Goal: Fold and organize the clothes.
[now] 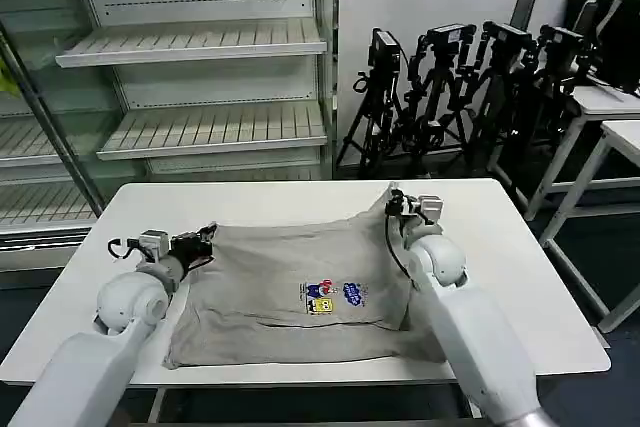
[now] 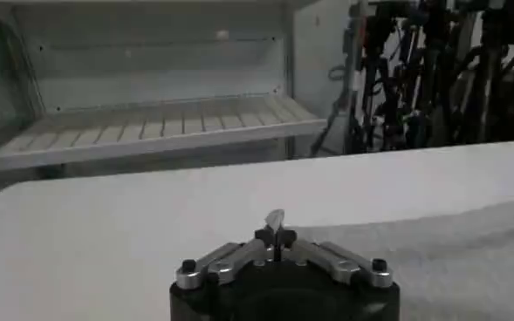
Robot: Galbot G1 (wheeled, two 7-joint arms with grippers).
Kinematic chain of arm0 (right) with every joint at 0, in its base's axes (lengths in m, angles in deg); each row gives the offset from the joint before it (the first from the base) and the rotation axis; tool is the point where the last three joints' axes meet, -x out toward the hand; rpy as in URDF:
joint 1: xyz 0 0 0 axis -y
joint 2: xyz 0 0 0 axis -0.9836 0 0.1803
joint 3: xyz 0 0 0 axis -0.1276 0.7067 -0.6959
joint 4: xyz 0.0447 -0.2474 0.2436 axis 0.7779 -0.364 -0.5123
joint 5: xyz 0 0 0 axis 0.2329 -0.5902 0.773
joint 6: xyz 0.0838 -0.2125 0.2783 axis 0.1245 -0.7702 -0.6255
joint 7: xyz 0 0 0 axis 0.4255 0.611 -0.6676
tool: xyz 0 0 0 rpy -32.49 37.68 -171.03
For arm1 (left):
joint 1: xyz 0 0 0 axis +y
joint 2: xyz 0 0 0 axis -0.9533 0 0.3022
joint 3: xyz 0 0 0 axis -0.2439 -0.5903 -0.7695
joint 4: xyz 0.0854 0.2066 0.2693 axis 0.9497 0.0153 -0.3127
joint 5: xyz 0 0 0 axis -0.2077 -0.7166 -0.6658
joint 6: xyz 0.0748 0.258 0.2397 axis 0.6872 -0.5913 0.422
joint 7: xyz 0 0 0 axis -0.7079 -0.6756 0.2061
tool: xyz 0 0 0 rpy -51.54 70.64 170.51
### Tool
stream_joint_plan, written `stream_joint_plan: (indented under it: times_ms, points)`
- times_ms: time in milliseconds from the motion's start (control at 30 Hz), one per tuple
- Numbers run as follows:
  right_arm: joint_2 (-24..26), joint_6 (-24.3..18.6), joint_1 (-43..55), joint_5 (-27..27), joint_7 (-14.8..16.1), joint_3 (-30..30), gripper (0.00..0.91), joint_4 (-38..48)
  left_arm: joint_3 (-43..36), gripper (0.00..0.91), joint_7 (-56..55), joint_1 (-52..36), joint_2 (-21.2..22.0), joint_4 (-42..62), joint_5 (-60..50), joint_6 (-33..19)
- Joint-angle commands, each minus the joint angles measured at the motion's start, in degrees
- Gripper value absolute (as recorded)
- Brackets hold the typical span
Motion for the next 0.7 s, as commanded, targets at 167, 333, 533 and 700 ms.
stream_joint_plan:
  times_ms: [167, 333, 533, 700]
  points:
    - [5.55, -0.96, -18.71, -0.50, 0.17, -4.73, 0.000, -21.41, 6.65, 0.020, -0.13, 18.03, -3.25, -17.02, -0.68, -0.18]
    - [4.97, -1.04, -25.94, -1.79, 0.60, -7.48, 0.000, -25.75, 7.50, 0.020, -0.11, 22.67, -3.17, -19.31, -2.00, -0.20]
    - [3.75, -1.17, -32.50, -4.55, 1.31, -8.90, 0.000, -28.29, 7.68, 0.020, 0.00, 25.71, -2.89, -20.11, -4.81, -0.41]
    - [2.60, -1.14, -35.37, -7.05, 1.17, -9.58, 0.000, -27.73, 7.58, 0.020, -0.01, 25.98, -2.53, -19.25, -6.98, -0.45]
